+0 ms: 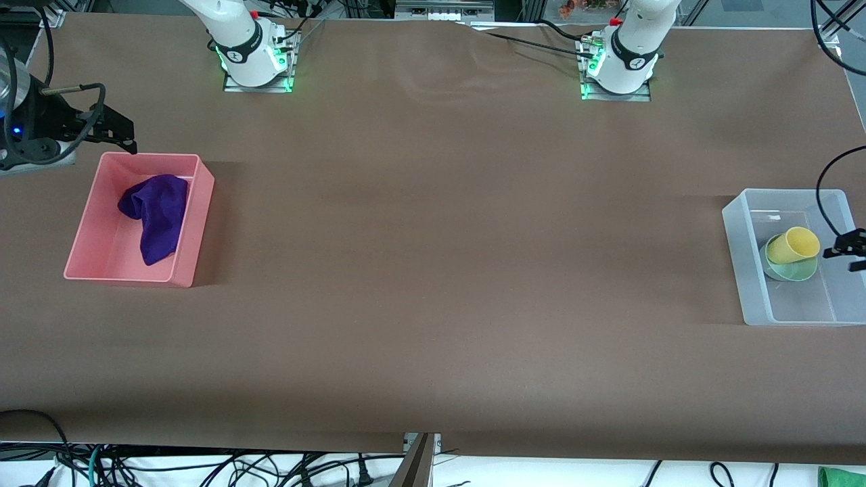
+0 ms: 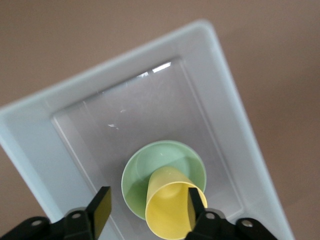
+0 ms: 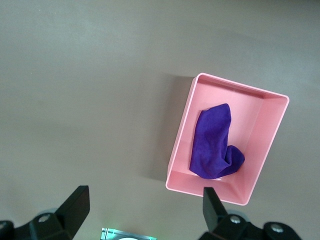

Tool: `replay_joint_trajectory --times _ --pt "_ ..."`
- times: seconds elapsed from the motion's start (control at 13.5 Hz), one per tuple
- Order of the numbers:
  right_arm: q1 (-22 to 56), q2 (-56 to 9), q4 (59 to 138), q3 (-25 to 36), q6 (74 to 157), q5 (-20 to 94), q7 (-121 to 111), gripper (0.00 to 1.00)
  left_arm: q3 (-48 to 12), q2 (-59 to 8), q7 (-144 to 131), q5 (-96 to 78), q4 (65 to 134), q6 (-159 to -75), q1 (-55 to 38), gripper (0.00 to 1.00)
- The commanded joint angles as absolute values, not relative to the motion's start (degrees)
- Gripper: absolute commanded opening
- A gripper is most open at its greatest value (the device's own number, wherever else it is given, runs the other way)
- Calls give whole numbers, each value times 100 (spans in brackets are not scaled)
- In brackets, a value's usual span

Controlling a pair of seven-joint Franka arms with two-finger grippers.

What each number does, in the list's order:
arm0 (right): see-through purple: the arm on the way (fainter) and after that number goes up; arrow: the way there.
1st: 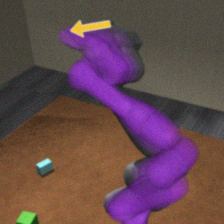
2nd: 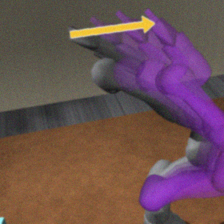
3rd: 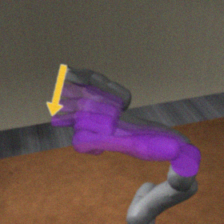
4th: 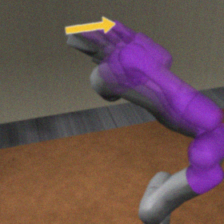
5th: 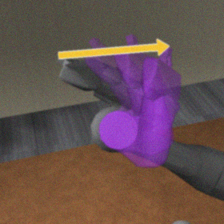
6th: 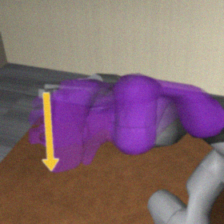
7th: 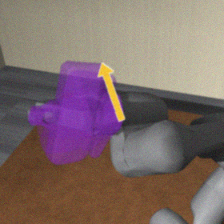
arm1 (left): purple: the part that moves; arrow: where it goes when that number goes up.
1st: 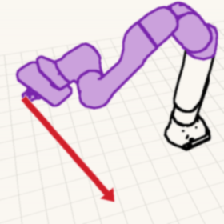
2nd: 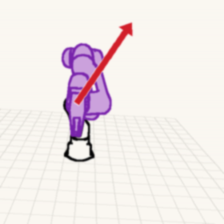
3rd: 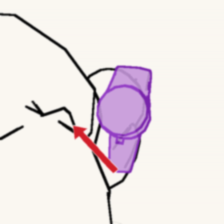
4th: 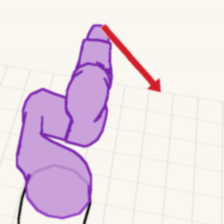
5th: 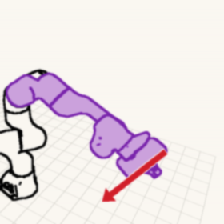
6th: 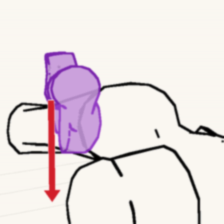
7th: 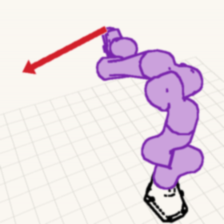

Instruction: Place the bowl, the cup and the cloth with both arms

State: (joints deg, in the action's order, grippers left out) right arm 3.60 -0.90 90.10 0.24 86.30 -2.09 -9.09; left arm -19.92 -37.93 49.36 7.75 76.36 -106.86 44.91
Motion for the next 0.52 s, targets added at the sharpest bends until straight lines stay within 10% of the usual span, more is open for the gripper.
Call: replay_joint_trajectory --times 0.0,0.45 --pt "308 -44 9018 79 8587 -27 -844 100 -2267 -2955 4012 721 7761 -10040 4360 100" --pt "334 -79 9018 220 8640 123 -914 100 -2575 -1996 1742 660 7735 -8975 3262 100"
